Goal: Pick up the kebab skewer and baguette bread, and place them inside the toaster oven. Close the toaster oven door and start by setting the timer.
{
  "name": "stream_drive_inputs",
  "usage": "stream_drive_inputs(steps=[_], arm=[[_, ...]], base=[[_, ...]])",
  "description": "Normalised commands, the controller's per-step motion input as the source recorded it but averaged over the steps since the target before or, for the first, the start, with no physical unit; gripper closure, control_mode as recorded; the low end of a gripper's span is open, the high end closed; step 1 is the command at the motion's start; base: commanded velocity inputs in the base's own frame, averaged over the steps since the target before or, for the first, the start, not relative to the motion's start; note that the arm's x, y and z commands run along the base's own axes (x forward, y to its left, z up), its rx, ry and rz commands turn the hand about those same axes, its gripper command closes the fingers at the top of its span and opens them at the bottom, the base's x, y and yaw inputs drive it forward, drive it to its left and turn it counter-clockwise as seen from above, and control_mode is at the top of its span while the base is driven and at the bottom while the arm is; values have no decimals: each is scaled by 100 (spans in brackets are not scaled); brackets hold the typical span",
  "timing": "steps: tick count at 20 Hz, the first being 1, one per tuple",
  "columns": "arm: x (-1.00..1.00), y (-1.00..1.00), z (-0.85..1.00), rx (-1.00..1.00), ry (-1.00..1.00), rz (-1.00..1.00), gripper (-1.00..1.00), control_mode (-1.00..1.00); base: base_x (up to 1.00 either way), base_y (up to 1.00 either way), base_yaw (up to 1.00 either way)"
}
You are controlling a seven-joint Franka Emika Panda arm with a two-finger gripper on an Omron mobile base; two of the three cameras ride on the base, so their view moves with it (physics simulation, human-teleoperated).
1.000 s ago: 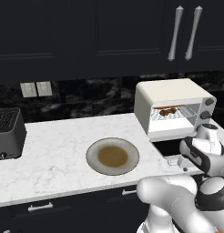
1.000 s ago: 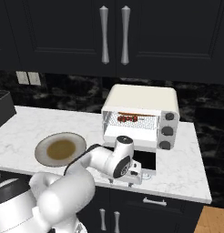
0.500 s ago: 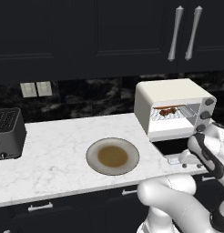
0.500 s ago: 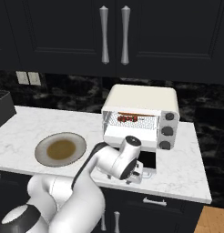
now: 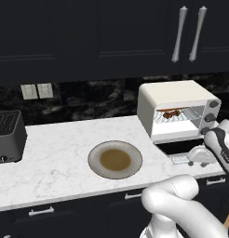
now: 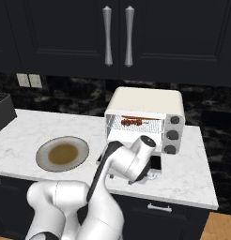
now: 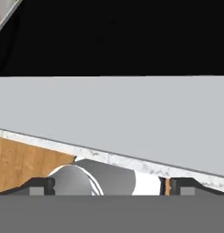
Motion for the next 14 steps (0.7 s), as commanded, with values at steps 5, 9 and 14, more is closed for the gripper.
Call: stream_drive_inputs(steps=[5,9,14], arm=[[100,70,1,-4,-41,0,-100,-100],[100,68,8,-4,-42,0,-100,-100],[100,62,9,-5,-38,0,-100,-100]], base=[[0,0,0],[0,0,0],[0,0,0]])
